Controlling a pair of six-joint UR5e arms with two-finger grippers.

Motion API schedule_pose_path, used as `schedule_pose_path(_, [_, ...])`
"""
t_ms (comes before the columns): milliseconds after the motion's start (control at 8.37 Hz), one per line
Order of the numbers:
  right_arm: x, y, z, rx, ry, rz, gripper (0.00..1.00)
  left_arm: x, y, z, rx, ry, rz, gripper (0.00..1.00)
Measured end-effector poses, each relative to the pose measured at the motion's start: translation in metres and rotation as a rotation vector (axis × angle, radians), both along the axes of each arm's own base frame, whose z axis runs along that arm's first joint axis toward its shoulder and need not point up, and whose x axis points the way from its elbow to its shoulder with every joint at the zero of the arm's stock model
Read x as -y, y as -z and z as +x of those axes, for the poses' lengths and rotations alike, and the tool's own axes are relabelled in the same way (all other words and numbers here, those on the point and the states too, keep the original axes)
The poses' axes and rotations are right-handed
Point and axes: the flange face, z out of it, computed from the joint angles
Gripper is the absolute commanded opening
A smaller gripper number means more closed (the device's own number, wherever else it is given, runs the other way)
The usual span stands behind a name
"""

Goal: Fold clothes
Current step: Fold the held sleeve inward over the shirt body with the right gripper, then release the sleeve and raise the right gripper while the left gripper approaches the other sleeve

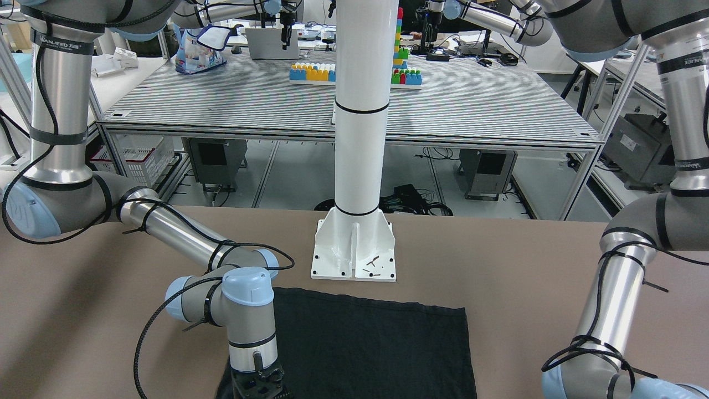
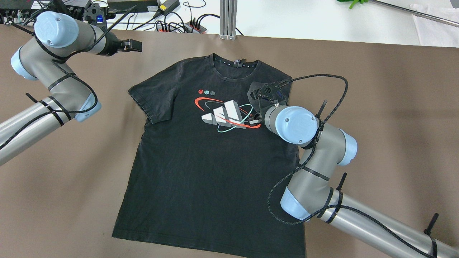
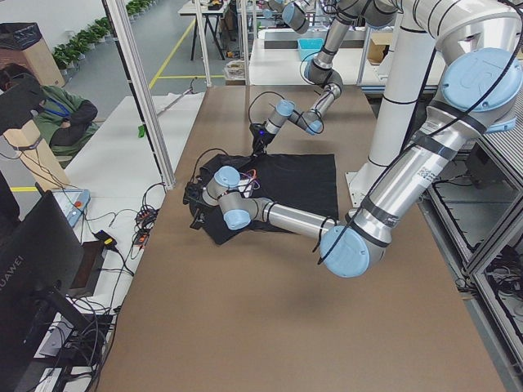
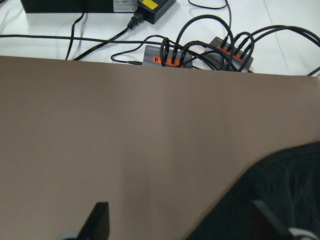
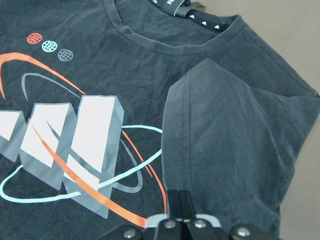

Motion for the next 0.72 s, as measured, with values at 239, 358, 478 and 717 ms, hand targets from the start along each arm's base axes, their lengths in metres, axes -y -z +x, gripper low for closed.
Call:
schedule_pose_path(239, [-0.003,0.002,0.002,-0.004,0.007,-0.008,0.95,0.000,-0.001,0.000,0.001,0.001,-0.001,1.00])
schedule_pose_path(358, [-0.003,-0.001,0.002,-0.009,0.008,-0.013,0.95,0.000,-0.002,0.000,0.002,0.001,-0.004,1.00])
schedule_pose_path(478, [-0.003,-0.006,0.002,-0.015,0.008,-0.018,0.95,0.001,-0.002,0.000,-0.001,0.003,-0.008,1.00])
schedule_pose_path(717, [-0.003,-0.008,0.003,-0.016,0.005,-0.022,0.94,0.001,-0.002,0.001,-0.005,0.006,-0.014,1.00])
